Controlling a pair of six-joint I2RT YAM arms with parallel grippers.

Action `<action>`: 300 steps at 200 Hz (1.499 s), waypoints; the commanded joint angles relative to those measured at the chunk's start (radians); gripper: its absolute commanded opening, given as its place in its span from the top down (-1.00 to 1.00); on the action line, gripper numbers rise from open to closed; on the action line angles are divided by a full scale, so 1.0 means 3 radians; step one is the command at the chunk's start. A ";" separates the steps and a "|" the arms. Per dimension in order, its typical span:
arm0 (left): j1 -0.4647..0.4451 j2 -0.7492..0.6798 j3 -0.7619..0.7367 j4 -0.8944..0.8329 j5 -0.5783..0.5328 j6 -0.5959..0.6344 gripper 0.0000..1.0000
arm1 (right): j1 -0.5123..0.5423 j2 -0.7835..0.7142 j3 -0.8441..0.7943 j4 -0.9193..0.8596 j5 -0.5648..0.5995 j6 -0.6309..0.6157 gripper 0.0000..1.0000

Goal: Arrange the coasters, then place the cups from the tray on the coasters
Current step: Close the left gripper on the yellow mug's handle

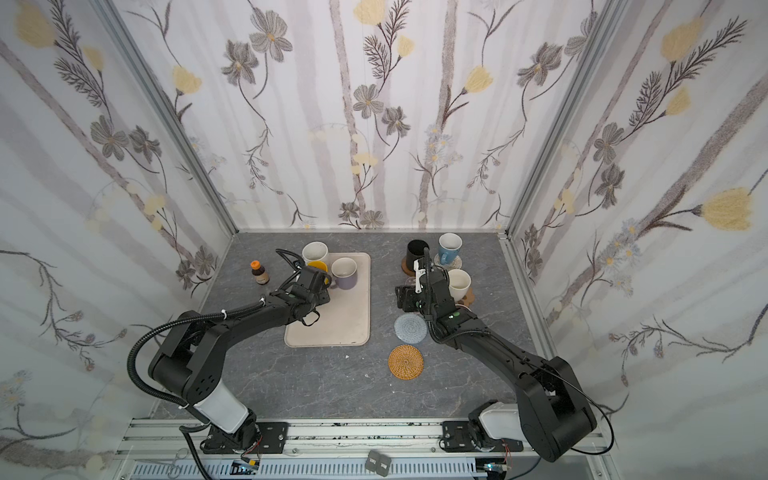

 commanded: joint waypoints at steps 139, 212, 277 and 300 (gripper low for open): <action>0.0141 0.0151 0.0169 -0.0012 0.0431 0.0236 0.14 | 0.0015 0.0057 0.0028 0.0168 0.0008 -0.0011 -0.37; 0.0183 0.0225 0.0184 -0.0020 0.0419 0.0266 0.42 | 0.0020 0.0110 0.0041 0.0180 0.0002 -0.0007 -0.34; 0.0197 0.0191 0.0205 -0.0023 0.0368 0.0292 0.69 | 0.0035 0.0163 0.0069 0.0180 0.0002 -0.0007 -0.33; 0.0200 0.0144 0.0190 -0.0022 0.0368 0.0292 0.79 | 0.0033 0.0160 0.0054 0.0183 0.0008 -0.0013 -0.33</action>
